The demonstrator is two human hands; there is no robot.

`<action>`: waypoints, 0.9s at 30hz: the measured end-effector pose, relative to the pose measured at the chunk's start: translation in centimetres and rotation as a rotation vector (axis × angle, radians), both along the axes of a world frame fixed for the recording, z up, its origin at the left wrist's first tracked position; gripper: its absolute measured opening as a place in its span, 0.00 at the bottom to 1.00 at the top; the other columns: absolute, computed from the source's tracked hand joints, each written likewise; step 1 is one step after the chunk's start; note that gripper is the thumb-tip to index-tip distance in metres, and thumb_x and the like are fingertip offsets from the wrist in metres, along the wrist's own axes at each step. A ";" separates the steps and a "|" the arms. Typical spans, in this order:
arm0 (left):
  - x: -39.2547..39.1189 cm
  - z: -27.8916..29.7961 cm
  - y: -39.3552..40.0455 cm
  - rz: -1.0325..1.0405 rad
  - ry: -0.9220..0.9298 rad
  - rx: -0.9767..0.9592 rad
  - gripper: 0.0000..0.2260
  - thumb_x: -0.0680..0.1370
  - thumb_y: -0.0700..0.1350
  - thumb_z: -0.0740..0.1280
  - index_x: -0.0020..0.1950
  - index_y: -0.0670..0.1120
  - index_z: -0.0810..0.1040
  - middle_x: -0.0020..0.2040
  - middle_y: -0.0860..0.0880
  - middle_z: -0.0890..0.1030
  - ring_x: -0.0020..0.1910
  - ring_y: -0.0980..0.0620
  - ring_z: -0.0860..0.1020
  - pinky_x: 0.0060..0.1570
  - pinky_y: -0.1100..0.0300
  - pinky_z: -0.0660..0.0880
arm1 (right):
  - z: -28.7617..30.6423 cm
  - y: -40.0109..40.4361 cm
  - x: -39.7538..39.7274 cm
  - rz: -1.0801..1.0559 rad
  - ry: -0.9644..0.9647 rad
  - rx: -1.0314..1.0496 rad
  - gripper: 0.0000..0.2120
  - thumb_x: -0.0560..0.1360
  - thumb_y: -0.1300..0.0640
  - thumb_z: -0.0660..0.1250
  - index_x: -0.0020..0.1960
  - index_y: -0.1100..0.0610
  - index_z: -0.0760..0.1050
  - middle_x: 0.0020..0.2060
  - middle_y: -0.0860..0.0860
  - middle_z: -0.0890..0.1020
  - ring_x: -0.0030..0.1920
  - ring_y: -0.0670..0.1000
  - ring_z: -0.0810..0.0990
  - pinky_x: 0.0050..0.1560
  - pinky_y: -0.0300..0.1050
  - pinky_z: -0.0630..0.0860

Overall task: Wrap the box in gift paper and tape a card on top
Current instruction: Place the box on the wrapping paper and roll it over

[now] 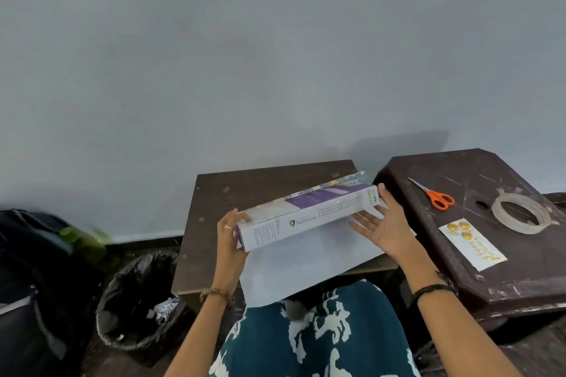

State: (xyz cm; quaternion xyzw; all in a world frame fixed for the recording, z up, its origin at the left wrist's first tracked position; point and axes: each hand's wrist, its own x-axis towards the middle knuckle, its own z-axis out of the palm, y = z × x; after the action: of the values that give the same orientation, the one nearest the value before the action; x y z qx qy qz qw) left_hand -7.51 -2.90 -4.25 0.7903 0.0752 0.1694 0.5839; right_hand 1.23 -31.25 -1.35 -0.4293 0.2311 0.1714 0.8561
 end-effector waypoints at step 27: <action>5.4 -3.6 2.9 0.475 0.258 -0.284 0.16 0.82 0.48 0.53 0.58 0.38 0.73 0.53 0.42 0.76 0.49 0.47 0.73 0.47 0.55 0.68 | -4.9 3.5 -2.9 0.390 -0.426 -1.463 0.42 0.69 0.41 0.70 0.73 0.55 0.52 0.66 0.55 0.70 0.63 0.55 0.73 0.57 0.51 0.73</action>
State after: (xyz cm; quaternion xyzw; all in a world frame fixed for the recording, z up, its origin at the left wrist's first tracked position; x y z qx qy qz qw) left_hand -2.07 -0.03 -7.88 0.6763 0.3543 0.1871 0.6182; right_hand -1.69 -27.77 -6.26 -0.9403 0.0364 0.0370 0.3364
